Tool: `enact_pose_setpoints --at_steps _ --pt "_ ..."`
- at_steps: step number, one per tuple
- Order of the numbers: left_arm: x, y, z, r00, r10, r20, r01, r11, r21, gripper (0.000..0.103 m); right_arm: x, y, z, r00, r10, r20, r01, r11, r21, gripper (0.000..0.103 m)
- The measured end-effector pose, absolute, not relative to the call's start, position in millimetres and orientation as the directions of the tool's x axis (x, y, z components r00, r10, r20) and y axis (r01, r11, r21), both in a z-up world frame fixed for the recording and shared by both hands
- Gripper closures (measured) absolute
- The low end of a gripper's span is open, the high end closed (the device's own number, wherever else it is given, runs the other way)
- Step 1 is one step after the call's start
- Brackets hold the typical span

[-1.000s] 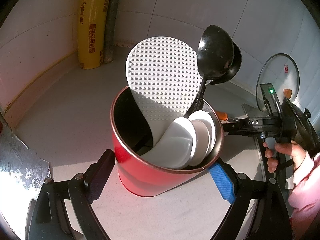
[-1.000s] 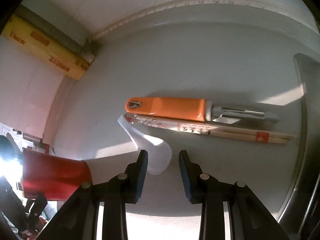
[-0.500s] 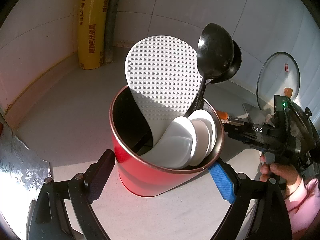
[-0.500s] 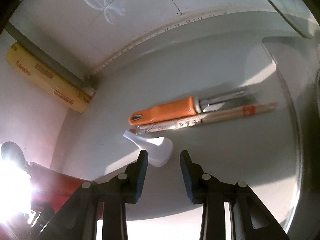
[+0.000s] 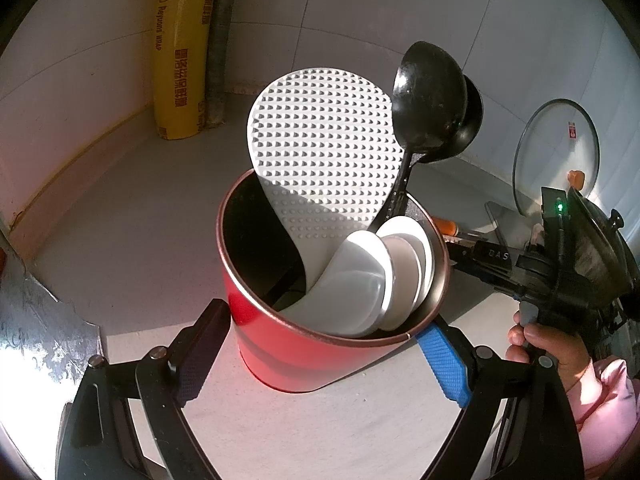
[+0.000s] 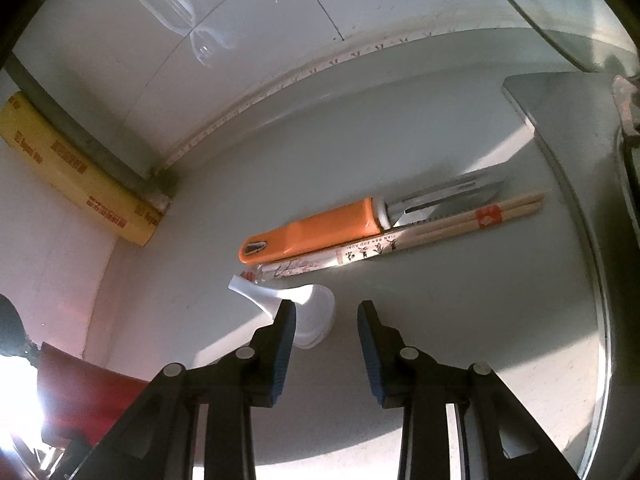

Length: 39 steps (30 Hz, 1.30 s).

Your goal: Organize utensils

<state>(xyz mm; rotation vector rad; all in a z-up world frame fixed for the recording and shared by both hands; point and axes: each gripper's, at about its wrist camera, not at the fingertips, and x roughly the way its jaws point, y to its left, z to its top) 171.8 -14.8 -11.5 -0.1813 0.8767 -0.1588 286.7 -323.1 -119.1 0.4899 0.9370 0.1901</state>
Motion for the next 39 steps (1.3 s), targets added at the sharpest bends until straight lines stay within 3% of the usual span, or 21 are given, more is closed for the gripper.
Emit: enact_pose_setpoints --at_steps 12,39 --pt "174 -19 -14 0.622 -0.199 -0.757 0.059 0.976 -0.209 0.011 293 -317 -123 0.584 0.368 -0.724 0.036 0.879 0.475 0.094" --pt "174 -17 -15 0.635 -0.197 -0.747 0.049 0.975 -0.215 0.011 266 -317 -60 0.699 0.27 -0.663 -0.079 0.95 0.304 0.095"
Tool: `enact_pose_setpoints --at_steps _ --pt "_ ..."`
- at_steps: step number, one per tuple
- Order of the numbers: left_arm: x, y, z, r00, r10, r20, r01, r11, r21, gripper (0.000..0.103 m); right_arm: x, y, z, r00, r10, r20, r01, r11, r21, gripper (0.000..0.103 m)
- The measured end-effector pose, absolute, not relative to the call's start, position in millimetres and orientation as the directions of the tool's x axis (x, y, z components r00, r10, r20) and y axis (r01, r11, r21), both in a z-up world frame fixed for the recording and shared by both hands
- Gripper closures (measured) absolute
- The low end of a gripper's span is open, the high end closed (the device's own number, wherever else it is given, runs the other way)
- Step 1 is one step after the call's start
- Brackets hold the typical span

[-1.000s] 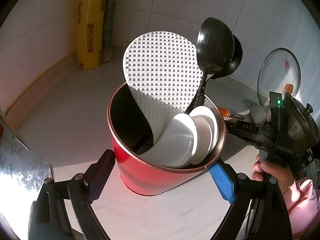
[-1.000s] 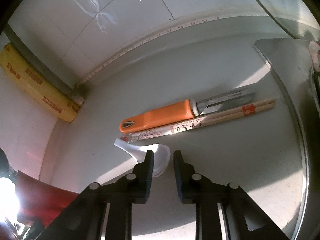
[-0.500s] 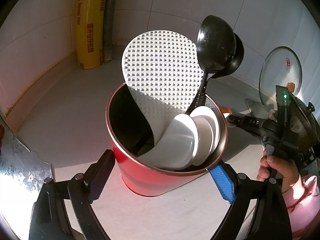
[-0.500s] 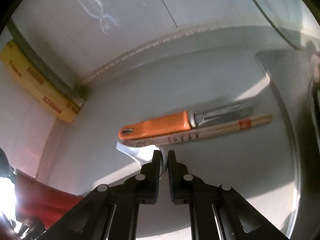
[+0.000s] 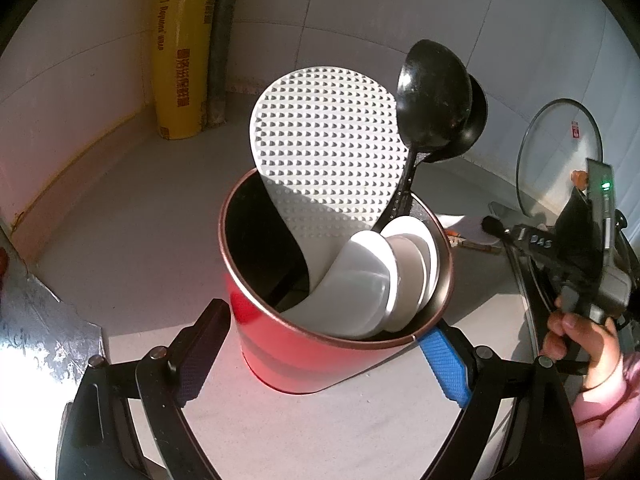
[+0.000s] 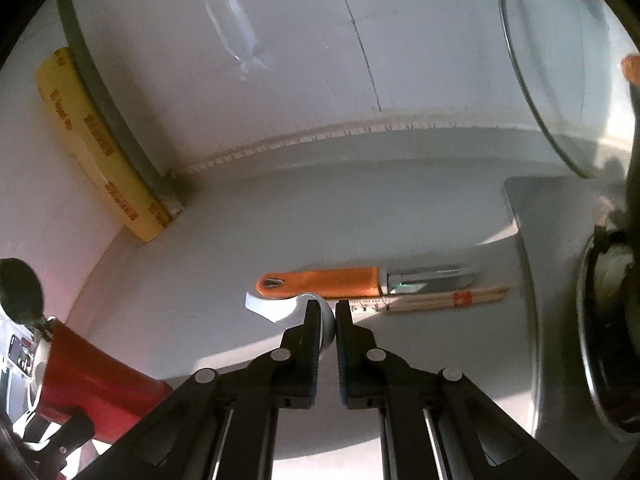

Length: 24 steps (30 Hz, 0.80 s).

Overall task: Organize utensils
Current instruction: 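Lift the small white spoon with the right tool over the red holder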

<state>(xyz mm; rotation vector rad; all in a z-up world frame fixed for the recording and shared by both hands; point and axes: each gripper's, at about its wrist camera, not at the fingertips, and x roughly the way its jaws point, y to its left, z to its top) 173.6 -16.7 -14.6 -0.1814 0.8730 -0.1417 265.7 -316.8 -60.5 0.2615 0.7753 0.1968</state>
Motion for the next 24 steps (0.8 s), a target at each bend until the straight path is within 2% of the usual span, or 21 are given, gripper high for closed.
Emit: enact_pose_setpoints --at_steps 13,24 --pt "177 -15 -15 0.639 -0.209 -0.74 0.051 0.972 -0.231 0.011 226 -316 22 0.813 0.263 -0.518 -0.155 0.958 0.243 0.095" --pt "172 -12 -16 0.643 -0.225 -0.732 0.052 0.966 -0.252 0.011 185 -298 98 0.87 0.339 -0.359 -0.279 0.938 0.208 0.095"
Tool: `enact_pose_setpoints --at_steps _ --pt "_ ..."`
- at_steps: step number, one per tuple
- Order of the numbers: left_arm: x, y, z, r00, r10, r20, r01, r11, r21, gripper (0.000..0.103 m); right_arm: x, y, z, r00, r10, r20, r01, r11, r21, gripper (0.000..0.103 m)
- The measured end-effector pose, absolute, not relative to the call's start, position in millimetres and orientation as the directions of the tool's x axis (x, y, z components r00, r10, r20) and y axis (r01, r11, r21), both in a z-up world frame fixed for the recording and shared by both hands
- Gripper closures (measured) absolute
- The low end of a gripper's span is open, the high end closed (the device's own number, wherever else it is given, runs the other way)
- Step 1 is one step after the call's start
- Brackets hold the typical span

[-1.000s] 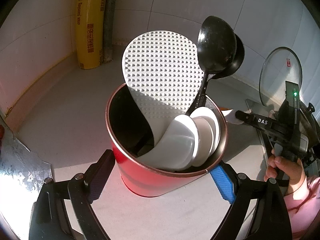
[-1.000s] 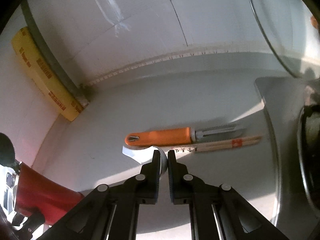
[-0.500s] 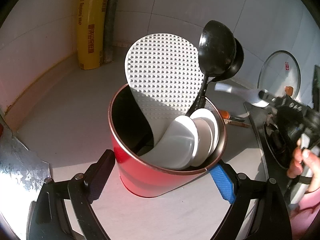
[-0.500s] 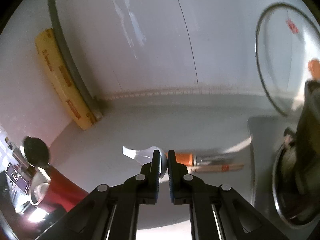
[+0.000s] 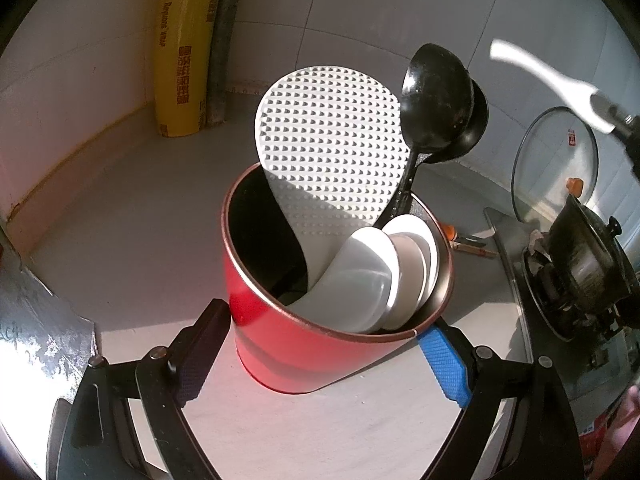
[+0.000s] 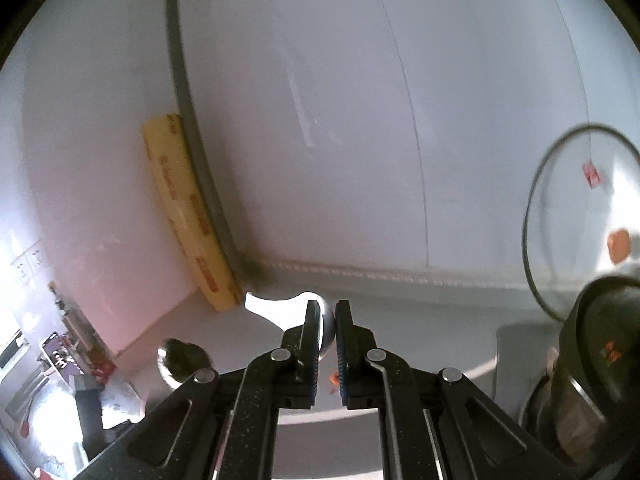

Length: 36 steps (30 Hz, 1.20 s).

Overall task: Organize utensils
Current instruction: 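Lift the small white spoon with the right tool over the red holder, then lower the small white spoon into the red holder with the right tool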

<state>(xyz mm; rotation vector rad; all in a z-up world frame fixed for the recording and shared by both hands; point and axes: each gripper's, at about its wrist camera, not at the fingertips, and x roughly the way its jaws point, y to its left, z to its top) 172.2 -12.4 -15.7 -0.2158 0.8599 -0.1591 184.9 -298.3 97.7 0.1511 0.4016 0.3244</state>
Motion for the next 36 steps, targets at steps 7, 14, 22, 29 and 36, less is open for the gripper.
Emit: enact_pose_setpoints --at_steps 7,14,22,29,36 --pt "171 -9 -13 0.657 -0.224 -0.72 0.052 0.966 -0.253 0.011 159 -282 133 0.875 0.391 -0.285 -0.358 0.92 0.161 0.095" --pt "167 -6 -11 0.663 -0.234 -0.711 0.06 0.963 -0.261 0.011 144 -263 147 0.859 0.434 -0.273 -0.424 0.9 0.095 0.095" --pt "164 -6 -7 0.671 -0.253 -0.697 0.077 0.959 -0.274 0.011 148 -221 126 0.806 0.436 -0.399 -0.491 0.87 -0.041 0.095" --pt "161 -3 -5 0.684 -0.261 -0.681 0.079 0.955 -0.287 0.011 149 -197 101 0.765 0.425 -0.483 -0.538 0.834 -0.118 0.095" --pt "160 -2 -4 0.687 -0.268 -0.676 0.084 0.953 -0.292 0.011 154 -176 79 0.732 0.393 -0.556 -0.568 0.803 -0.18 0.095"
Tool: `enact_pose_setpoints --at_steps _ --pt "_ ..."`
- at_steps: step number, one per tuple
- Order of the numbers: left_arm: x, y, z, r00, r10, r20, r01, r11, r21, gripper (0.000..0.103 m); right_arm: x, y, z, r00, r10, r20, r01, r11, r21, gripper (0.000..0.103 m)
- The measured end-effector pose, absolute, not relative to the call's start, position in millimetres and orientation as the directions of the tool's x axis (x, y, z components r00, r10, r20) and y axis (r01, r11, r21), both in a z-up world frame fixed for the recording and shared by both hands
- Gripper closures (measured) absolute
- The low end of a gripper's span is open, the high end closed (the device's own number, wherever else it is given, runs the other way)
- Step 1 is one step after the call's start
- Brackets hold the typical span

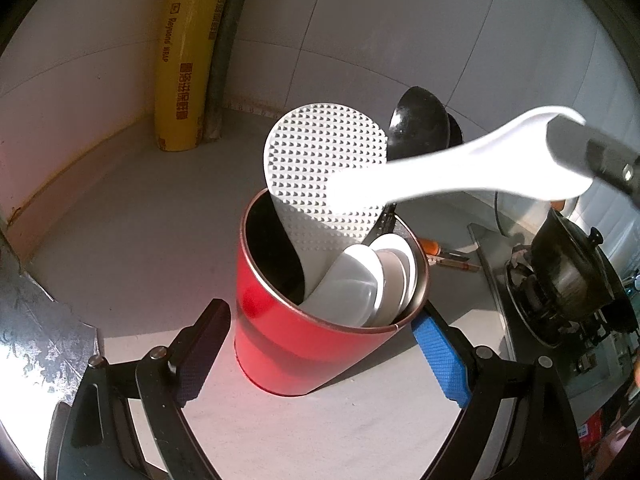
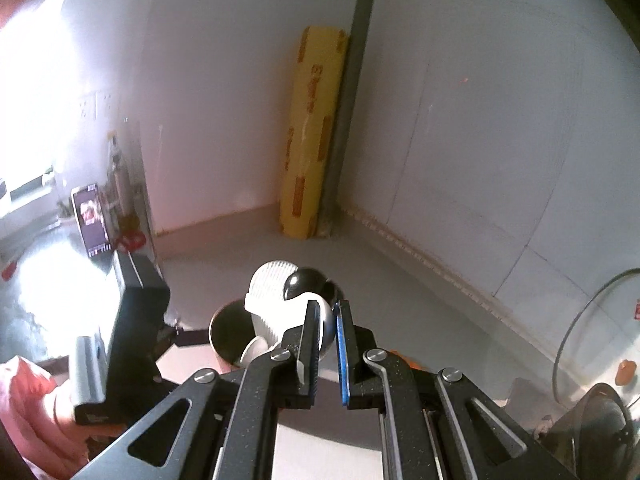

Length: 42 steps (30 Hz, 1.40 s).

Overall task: Organize utensils
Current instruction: 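Lower the small white spoon into the red holder with the right tool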

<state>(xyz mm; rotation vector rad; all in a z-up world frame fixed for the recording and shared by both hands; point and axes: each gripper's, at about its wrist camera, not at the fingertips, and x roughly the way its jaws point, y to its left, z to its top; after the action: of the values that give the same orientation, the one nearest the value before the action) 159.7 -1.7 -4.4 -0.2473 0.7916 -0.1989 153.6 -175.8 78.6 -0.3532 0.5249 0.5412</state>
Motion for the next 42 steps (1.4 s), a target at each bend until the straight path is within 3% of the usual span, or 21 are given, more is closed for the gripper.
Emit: enact_pose_setpoints --at_steps 24,42 --pt "160 -4 -5 0.681 -0.288 -0.674 0.101 0.948 -0.303 0.011 170 -143 55 0.645 0.369 -0.67 -0.652 0.723 -0.229 0.095" --pt "160 -6 -4 0.678 -0.286 -0.677 0.1 0.948 -0.301 0.011 177 -121 51 0.596 0.404 -0.694 -0.698 0.689 -0.198 0.092"
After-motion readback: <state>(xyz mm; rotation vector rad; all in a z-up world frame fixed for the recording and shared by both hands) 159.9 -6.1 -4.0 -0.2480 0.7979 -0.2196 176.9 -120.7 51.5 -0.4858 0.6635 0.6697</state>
